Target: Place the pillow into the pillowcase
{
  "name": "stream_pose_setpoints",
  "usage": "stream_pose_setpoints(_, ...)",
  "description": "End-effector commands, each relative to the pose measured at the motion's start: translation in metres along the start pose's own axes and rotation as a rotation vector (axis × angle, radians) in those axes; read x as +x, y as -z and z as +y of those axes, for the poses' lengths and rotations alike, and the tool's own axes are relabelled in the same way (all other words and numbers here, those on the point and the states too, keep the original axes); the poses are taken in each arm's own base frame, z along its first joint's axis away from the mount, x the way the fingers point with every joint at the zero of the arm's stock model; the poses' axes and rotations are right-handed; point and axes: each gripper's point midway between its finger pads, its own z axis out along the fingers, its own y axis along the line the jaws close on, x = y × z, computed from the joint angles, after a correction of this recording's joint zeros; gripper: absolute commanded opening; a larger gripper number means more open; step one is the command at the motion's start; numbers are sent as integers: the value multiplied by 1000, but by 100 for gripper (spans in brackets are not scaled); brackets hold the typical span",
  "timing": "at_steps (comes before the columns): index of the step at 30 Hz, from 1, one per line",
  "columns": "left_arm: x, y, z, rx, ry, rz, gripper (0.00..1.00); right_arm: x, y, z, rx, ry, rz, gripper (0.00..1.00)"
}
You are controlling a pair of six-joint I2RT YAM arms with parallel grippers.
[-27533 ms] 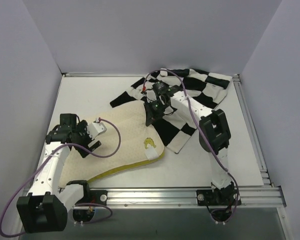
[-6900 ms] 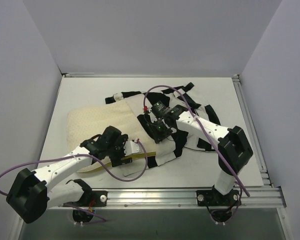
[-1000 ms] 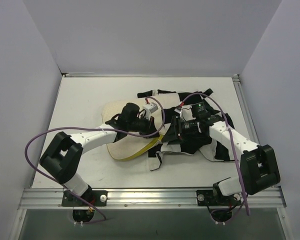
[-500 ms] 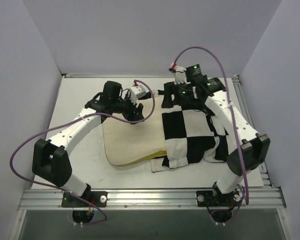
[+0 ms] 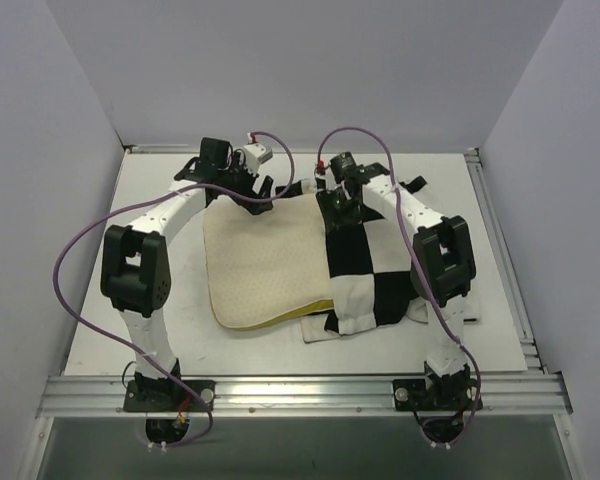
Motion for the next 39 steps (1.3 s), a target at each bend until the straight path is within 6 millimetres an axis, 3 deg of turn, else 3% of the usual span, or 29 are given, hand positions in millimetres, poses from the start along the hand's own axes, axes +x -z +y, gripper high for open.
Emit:
stream_pose_setpoints(1, -36, -6, 4, 91, -118, -97, 98, 60, -14, 13, -44, -20, 164, 38)
stream_pose_setpoints(5, 7, -33, -12, 255, -108, 4, 97, 92, -14, 23, -93, -72, 213, 36)
stream_pose_setpoints(7, 20, -39, -21, 316, -95, 31, 97, 91, -7, 28, -118, -87, 198, 36)
stream_pose_setpoints(8, 35, -44, -32, 380, -90, 63, 97, 85, 3, 32, -137, -98, 173, 36)
stream_pose_setpoints(10, 45, -47, -42, 432, -101, 87, 95, 76, 19, 38, -185, -112, 130, 38)
stream_pose_setpoints(12, 53, -49, -55, 492, -121, 101, 78, 59, 44, 40, -229, -117, 54, 42)
stream_pose_setpoints(13, 53, -48, -59, 509, -133, 103, 66, 51, 54, 35, -245, -137, 27, 44)
stream_pose_setpoints(14, 52, -46, -62, 524, -167, 101, 32, 46, 68, 31, -263, -145, 4, 48)
stream_pose_setpoints(15, 47, -44, -67, 536, -194, 91, 13, 29, 82, 26, -272, -120, -52, 53)
stream_pose_setpoints(16, 43, -41, -70, 541, -222, 81, 2, 20, 91, 7, -230, -130, -86, 66)
stream_pose_setpoints(17, 26, -30, -75, 527, -315, 39, 0, 13, 98, -4, -199, -115, -102, 72)
stream_pose_setpoints(19, 23, -22, -92, 517, -431, 35, 0, -14, 111, -26, -140, -74, -168, 80)
stream_pose_setpoints(20, 4, -9, -100, 490, -550, -18, 0, -18, 113, -40, -111, -71, -171, 81)
stream_pose_setpoints(21, 16, -7, -108, 497, -582, -3, 0, -24, 114, -46, -94, -47, -179, 82)
stream_pose_setpoints(22, 6, 1, -120, 475, -679, -22, 0, -36, 112, -52, -83, -34, -188, 82)
stream_pose_setpoints(25, 10, 6, -143, 475, -783, -35, 0, -51, 95, -57, -76, -17, -174, 83)
stream_pose_setpoints(32, 6, 9, -163, 488, -846, -56, 0, -50, 46, -27, -160, 102, -91, 93)
stream_pose_setpoints(37, 1, 10, -166, 488, -857, -67, 0, -28, 16, 2, -190, 219, 6, 93)
stream_pose_setpoints(39, 3, 10, -166, 490, -860, -66, 0, -16, 10, 3, -185, 257, 47, 91)
